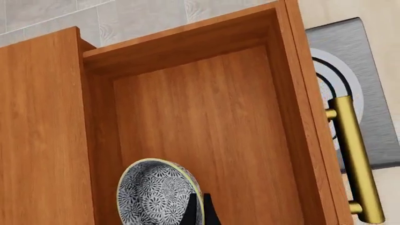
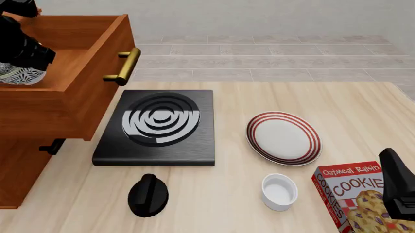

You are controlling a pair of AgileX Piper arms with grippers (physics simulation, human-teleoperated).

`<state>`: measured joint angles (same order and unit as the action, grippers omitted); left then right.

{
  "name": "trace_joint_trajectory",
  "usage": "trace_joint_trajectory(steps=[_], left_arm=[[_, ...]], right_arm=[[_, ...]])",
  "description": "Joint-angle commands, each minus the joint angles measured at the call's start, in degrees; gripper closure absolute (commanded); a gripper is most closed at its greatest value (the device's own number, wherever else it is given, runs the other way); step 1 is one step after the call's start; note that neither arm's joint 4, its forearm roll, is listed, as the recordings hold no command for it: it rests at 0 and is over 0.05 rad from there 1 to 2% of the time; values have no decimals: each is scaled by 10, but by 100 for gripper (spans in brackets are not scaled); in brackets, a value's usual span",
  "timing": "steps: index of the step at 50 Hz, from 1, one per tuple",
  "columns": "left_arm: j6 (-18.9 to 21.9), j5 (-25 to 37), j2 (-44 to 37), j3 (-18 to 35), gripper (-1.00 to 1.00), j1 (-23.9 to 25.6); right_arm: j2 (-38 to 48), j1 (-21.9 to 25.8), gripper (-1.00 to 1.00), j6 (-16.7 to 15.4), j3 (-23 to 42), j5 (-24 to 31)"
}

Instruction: Pick the akita bowl in the top layer of the wooden cabinet and place it on the plate.

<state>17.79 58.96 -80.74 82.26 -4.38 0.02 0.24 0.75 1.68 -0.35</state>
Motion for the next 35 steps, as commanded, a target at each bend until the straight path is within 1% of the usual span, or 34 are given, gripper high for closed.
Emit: trace_joint_trajectory(steps=[1,11,13,24,35], left_arm=[[-8,5,1,16,100,13],[-17,12,6,23,100,36],[-9,11,4,21,100,33],[-14,29,-4,67,100,52],[-24,35,-1,76,100,78]], right_arm=[[0,-1,-100,1,0,-1],[0,-2,-100,3,0,-3],[0,-2,-100,3,0,-3],[0,-4,-100,8,0,-6],[0,-4,-100,10,0,-8]])
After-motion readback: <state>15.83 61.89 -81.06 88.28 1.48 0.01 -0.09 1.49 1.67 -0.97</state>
